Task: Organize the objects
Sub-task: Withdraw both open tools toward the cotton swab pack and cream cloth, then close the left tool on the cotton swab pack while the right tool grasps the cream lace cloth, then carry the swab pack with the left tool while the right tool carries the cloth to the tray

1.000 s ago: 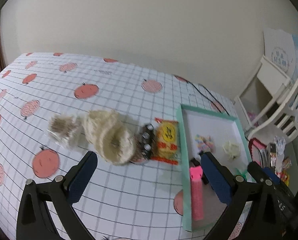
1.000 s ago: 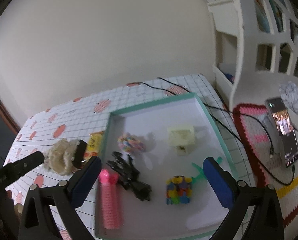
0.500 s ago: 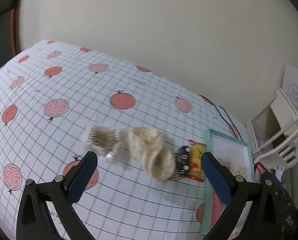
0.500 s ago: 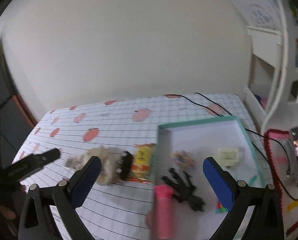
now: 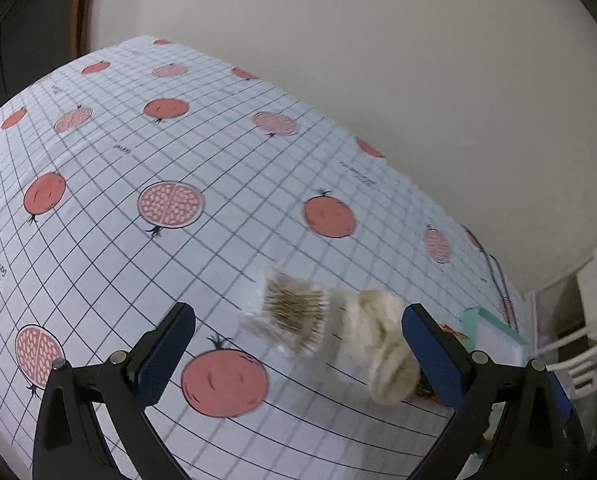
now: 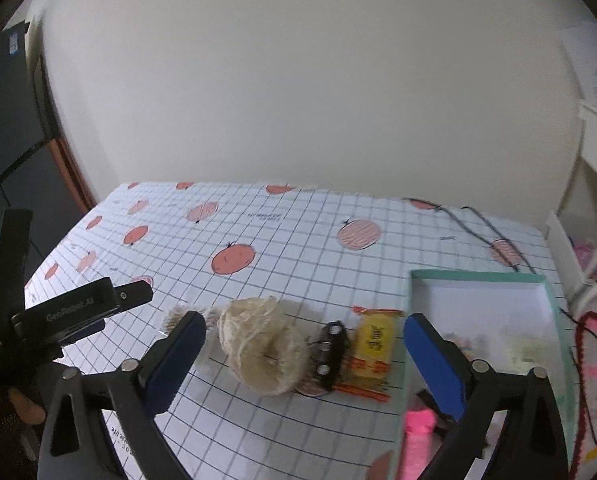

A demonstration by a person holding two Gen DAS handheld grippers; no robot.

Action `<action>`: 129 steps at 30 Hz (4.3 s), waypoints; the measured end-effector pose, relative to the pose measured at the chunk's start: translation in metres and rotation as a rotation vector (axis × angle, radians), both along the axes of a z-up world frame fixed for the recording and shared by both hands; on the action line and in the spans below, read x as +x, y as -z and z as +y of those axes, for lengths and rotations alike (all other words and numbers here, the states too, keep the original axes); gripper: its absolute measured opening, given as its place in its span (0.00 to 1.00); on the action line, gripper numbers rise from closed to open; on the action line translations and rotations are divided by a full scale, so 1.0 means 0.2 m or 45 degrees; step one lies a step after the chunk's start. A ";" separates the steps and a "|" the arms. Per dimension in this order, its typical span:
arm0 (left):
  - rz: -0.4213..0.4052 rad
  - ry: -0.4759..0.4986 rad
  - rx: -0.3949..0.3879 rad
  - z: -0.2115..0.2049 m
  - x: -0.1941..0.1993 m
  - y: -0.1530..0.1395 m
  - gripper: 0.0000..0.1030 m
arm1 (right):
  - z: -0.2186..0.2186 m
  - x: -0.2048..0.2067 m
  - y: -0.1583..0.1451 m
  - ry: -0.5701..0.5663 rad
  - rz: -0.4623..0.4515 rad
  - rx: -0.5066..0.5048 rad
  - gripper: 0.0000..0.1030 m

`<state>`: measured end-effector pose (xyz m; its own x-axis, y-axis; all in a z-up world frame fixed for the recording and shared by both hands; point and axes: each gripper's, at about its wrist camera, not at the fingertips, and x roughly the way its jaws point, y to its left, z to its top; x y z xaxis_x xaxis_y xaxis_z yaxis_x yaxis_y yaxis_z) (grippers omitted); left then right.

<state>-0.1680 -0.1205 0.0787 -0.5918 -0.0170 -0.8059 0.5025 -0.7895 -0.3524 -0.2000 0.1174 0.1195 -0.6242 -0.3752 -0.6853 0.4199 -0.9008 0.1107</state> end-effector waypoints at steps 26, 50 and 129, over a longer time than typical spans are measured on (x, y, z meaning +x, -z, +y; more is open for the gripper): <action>-0.155 0.228 -0.108 0.09 -0.21 0.32 0.98 | -0.27 -0.13 0.49 -0.096 -0.256 0.088 0.60; -0.231 0.241 -0.250 0.12 -0.20 0.39 0.73 | -0.31 -0.12 0.61 -0.074 -0.293 0.144 0.47; 0.129 0.319 -0.224 0.46 -0.11 -0.28 0.56 | 0.32 -0.17 -0.05 0.077 -0.078 -0.133 0.14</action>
